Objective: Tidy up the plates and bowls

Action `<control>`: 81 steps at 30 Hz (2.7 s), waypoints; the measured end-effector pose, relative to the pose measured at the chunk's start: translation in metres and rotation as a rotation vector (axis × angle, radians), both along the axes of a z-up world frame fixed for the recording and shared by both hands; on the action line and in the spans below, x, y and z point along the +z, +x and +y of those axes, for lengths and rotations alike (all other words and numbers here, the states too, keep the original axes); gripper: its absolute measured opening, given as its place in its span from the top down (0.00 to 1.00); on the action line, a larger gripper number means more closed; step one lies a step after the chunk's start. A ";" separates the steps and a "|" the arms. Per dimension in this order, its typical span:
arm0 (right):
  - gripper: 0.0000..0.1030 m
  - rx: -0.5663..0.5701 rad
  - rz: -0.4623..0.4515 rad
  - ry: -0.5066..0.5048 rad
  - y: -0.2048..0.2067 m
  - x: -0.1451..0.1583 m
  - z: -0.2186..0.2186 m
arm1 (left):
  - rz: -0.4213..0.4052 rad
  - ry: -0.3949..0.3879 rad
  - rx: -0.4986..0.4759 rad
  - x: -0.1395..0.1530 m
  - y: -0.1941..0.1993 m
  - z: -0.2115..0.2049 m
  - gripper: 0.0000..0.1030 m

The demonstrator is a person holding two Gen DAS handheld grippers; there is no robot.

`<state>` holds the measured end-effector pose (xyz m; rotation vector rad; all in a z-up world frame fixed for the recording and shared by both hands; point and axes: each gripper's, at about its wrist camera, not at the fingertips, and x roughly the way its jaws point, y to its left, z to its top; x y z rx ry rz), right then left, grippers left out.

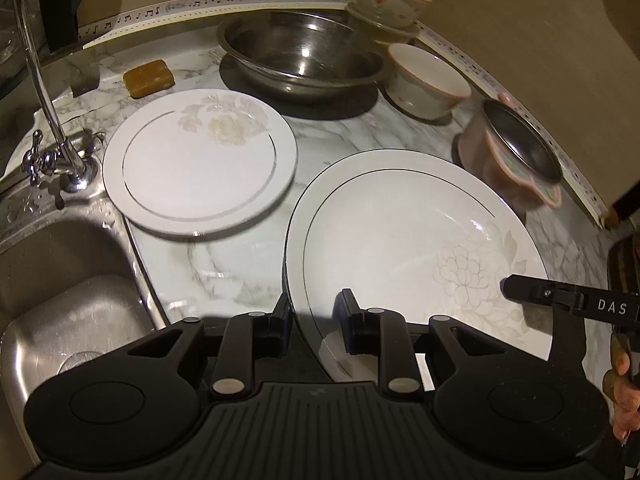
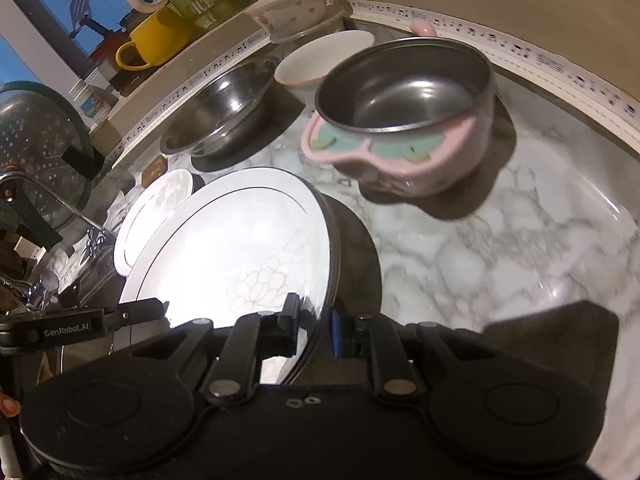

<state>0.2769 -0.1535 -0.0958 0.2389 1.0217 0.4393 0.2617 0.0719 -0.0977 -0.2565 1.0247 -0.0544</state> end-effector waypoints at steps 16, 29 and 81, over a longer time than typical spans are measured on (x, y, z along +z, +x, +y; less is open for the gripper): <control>0.84 -0.043 -0.003 0.002 -0.056 0.005 -0.022 | -0.015 -0.004 -0.062 0.004 -0.047 -0.020 0.78; 0.84 -0.059 0.012 -0.013 -0.073 0.001 -0.029 | 0.002 -0.013 -0.093 -0.002 -0.063 -0.024 0.78; 0.49 0.187 -0.250 -0.208 -0.086 0.080 0.048 | -0.190 0.114 -0.063 0.062 -0.079 -0.002 0.70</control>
